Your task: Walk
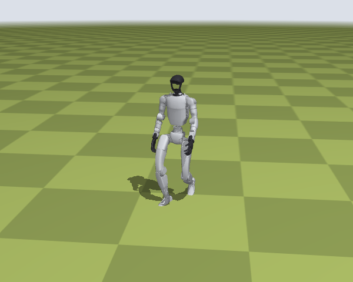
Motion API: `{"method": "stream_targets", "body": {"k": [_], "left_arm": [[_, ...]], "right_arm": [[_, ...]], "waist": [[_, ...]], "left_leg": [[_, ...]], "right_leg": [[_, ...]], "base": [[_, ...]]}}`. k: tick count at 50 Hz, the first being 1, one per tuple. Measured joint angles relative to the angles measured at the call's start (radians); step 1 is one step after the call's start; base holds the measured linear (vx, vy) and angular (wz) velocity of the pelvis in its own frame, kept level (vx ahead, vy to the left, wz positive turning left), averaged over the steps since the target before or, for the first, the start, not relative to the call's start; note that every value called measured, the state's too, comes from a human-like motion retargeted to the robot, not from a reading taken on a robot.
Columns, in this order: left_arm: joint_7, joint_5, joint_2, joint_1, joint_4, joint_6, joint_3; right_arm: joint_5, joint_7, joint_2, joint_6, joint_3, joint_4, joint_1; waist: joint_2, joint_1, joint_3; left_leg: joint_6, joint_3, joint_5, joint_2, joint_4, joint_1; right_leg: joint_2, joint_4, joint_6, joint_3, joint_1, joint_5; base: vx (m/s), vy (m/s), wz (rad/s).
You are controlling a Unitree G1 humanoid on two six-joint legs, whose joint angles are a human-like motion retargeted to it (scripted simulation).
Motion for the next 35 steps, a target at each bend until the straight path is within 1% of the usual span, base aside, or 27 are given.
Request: {"method": "stream_targets", "body": {"k": [2, 3, 5, 8, 10, 12, 14, 17, 19, 21, 23, 25, 27, 28, 29, 30, 32, 33, 35], "left_arm": [[-0.004, -0.003, -0.022, 0.022, 0.017, 0.020, 0.004], [-0.010, 0.000, -0.034, 0.032, 0.035, 0.032, 0.003], [-0.031, 0.016, -0.057, 0.044, 0.092, 0.057, -0.003], [-0.074, 0.060, -0.084, 0.085, 0.198, 0.084, -0.024], [-0.096, 0.091, -0.095, 0.126, 0.258, 0.096, -0.036], [-0.110, 0.121, -0.104, 0.166, 0.303, 0.102, -0.042], [-0.117, 0.140, -0.111, 0.198, 0.338, 0.105, -0.043], [-0.116, 0.158, -0.115, 0.234, 0.368, 0.106, -0.038], [-0.110, 0.157, -0.116, 0.257, 0.379, 0.107, -0.033], [-0.106, 0.148, -0.116, 0.269, 0.388, 0.109, -0.022], [-0.110, 0.133, -0.115, 0.273, 0.401, 0.113, -0.011], [-0.121, 0.118, -0.114, 0.269, 0.411, 0.117, -0.005], [-0.138, 0.107, -0.105, 0.249, 0.409, 0.121, -0.004], [-0.143, 0.108, -0.099, 0.236, 0.402, 0.122, -0.008], [-0.144, 0.111, -0.092, 0.220, 0.390, 0.124, -0.012], [-0.143, 0.116, -0.084, 0.202, 0.376, 0.126, -0.018], [-0.131, 0.123, -0.069, 0.161, 0.340, 0.127, -0.026], [-0.123, 0.124, -0.060, 0.139, 0.320, 0.125, -0.030], [-0.107, 0.117, -0.040, 0.089, 0.273, 0.118, -0.032]], "right_arm": [[0.002, 0.004, -0.009, 0.005, -0.003, 0.002, -0.015], [0.002, 0.004, -0.012, 0.006, -0.003, 0.001, -0.026], [0.001, 0.005, -0.018, 0.007, -0.004, -0.007, -0.058], [-0.001, 0.004, -0.018, -0.005, -0.007, -0.052, -0.100], [0.003, 0.000, -0.020, -0.016, -0.010, -0.100, -0.127], [0.007, -0.010, -0.029, -0.030, -0.011, -0.153, -0.156], [0.006, -0.024, -0.043, -0.041, -0.011, -0.199, -0.188], [-0.002, -0.045, -0.067, -0.050, -0.010, -0.250, -0.235], [-0.006, -0.056, -0.076, -0.055, -0.011, -0.270, -0.253], [-0.008, -0.062, -0.083, -0.054, -0.011, -0.279, -0.265], [-0.013, -0.060, -0.082, -0.050, -0.009, -0.274, -0.265], [-0.016, -0.044, -0.074, -0.041, -0.005, -0.255, -0.254], [-0.021, -0.011, -0.060, -0.027, 0.002, -0.221, -0.245], [-0.027, 0.003, -0.052, -0.019, 0.007, -0.201, -0.242], [-0.037, 0.016, -0.043, -0.011, 0.012, -0.178, -0.237], [-0.048, 0.027, -0.034, -0.004, 0.019, -0.154, -0.232], [-0.073, 0.041, -0.018, 0.006, 0.035, -0.107, -0.210], [-0.085, 0.045, -0.011, 0.009, 0.044, -0.085, -0.196], [-0.103, 0.053, -0.001, 0.008, 0.059, -0.045, -0.168]], "waist": [[0.009, 0.009, 0.010], [0.009, 0.015, 0.013], [0.001, 0.030, 0.018], [-0.024, 0.059, 0.021], [-0.043, 0.076, 0.025], [-0.058, 0.091, 0.025], [-0.076, 0.099, 0.021], [-0.103, 0.099, 0.003], [-0.108, 0.104, -0.012], [-0.124, 0.110, -0.029], [-0.155, 0.111, -0.040], [-0.198, 0.101, -0.042], [-0.249, 0.081, -0.029], [-0.266, 0.069, -0.023], [-0.275, 0.058, -0.018], [-0.281, 0.046, -0.013], [-0.275, 0.023, -0.004], [-0.268, 0.012, -0.002], [-0.237, -0.003, 0.005]], "left_leg": [[0.031, 0.003, 0.068, 0.081, 0.163, -0.077], [0.058, 0.007, 0.068, 0.119, 0.223, -0.117], [0.105, 0.014, 0.019, 0.168, 0.288, -0.197], [0.137, 0.057, -0.128, 0.162, 0.218, -0.268], [0.132, 0.091, -0.193, 0.132, 0.095, -0.295], [0.104, 0.120, -0.209, 0.094, -0.079, -0.314], [0.069, 0.147, -0.179, 0.042, -0.294, -0.323], [0.024, 0.171, -0.087, -0.053, -0.645, -0.311], [0.016, 0.167, -0.072, -0.078, -0.719, -0.327], [0.032, 0.169, -0.039, -0.113, -0.764, -0.314], [0.067, 0.172, -0.013, -0.160, -0.759, -0.292], [0.113, 0.173, -0.021, -0.224, -0.725, -0.265], [0.167, 0.175, -0.055, -0.306, -0.722, -0.216], [0.189, 0.172, -0.070, -0.337, -0.728, -0.189], [0.204, 0.163, -0.082, -0.362, -0.738, -0.160], [0.216, 0.151, -0.093, -0.385, -0.752, -0.129], [0.218, 0.119, -0.111, -0.409, -0.786, -0.061], [0.212, 0.102, -0.121, -0.414, -0.804, -0.026], [0.196, 0.068, -0.137, -0.402, -0.860, 0.057]], "right_leg": [[0.028, 0.040, -0.040, 0.003, 0.025, -0.070], [0.038, 0.047, -0.053, 0.005, 0.042, -0.096], [0.052, 0.029, -0.064, 0.012, 0.090, -0.135], [0.053, -0.024, -0.053, 0.036, 0.193, -0.180], [0.048, -0.058, -0.038, 0.056, 0.264, -0.205], [0.041, -0.090, -0.024, 0.076, 0.325, -0.226], [0.026, -0.123, -0.008, 0.089, 0.375, -0.243], [-0.008, -0.138, 0.012, 0.098, 0.415, -0.274], [-0.021, -0.096, 0.019, 0.099, 0.421, -0.297], [-0.055, -0.031, 0.029, 0.099, 0.420, -0.300], [-0.114, 0.088, 0.048, 0.103, 0.407, -0.265], [-0.195, 0.277, 0.084, 0.117, 0.366, -0.146], [-0.301, 0.517, 0.119, 0.153, 0.277, 0.072], [-0.346, 0.617, 0.120, 0.170, 0.227, 0.154], [-0.380, 0.696, 0.109, 0.184, 0.176, 0.187], [-0.410, 0.765, 0.093, 0.197, 0.124, 0.194], [-0.438, 0.822, 0.050, 0.199, 0.024, 0.108], [-0.441, 0.818, 0.033, 0.191, -0.022, 0.051], [-0.414, 0.738, 0.018, 0.159, -0.100, -0.030]], "base": [[0.67, -0.14, -0.03], [0.66, -0.15, -0.05], [0.66, -0.13, -0.09], [0.67, -0.05, -0.20], [0.69, 0.01, -0.28], [0.71, 0.03, -0.22], [0.72, 0.04, -0.06], [0.73, 0.06, 0.06], [0.75, 0.08, -0.08], [0.78, 0.10, -0.11], [0.78, 0.12, 0.01], [0.76, 0.13, 0.19], [0.74, 0.16, 0.27], [0.74, 0.16, 0.28], [0.75, 0.16, 0.29], [0.74, 0.13, 0.28], [0.74, 0.08, 0.26], [0.74, 0.03, 0.18], [0.75, -0.01, 0.06]]}}
